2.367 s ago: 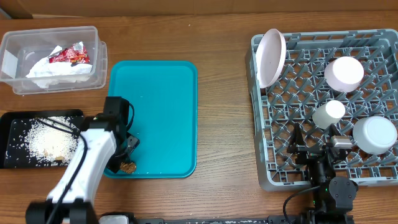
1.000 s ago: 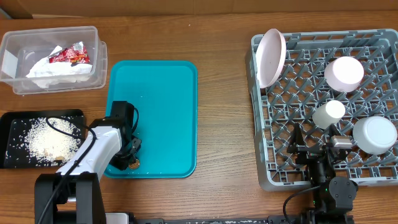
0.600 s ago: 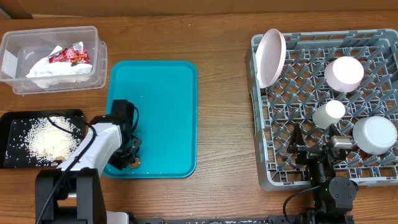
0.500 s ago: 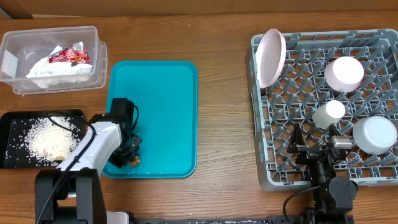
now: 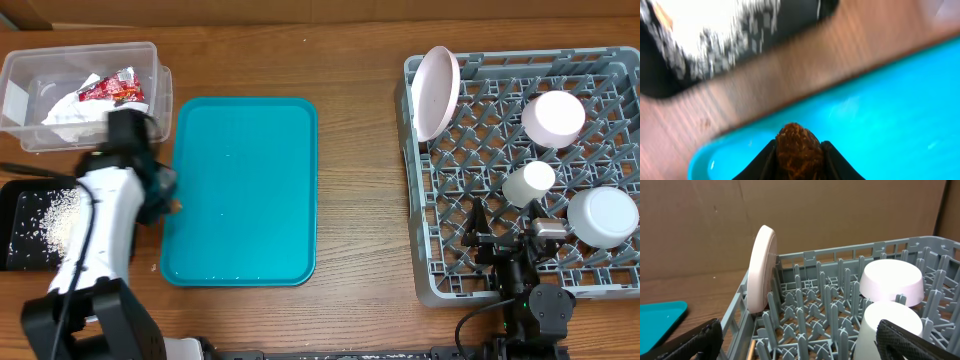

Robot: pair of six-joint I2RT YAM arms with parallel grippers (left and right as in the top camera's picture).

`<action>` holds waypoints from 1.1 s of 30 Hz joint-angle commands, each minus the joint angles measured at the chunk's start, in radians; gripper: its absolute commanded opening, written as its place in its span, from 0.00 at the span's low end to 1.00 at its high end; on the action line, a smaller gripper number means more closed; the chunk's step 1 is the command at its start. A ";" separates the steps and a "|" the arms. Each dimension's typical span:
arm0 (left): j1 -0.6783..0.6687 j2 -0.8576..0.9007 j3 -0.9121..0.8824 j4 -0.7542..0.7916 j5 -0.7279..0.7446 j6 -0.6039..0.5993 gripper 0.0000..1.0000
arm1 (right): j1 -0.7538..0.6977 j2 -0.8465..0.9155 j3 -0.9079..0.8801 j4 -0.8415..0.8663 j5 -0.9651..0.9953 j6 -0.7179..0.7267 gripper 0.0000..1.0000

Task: Sort waste into correct bins and load items into the dishwasher
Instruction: 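Carry the scrap left over the black tray of rice, then open the left gripper to drop the scrap onto the black tray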

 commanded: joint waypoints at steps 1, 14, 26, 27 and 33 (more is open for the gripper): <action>0.087 0.008 0.038 0.034 -0.032 0.037 0.29 | -0.006 -0.011 -0.010 0.006 -0.001 -0.018 1.00; 0.342 0.009 0.037 0.156 -0.136 0.037 0.34 | -0.006 -0.011 -0.010 0.006 -0.001 -0.018 1.00; 0.354 0.008 0.038 0.112 0.340 0.238 1.00 | -0.006 -0.011 -0.010 0.006 -0.001 -0.018 1.00; 0.354 0.008 0.038 0.098 0.404 0.264 1.00 | -0.006 -0.011 -0.010 0.006 -0.001 -0.018 1.00; 0.354 -0.039 0.037 -0.016 0.627 0.356 1.00 | -0.006 -0.011 -0.010 0.006 -0.001 -0.018 1.00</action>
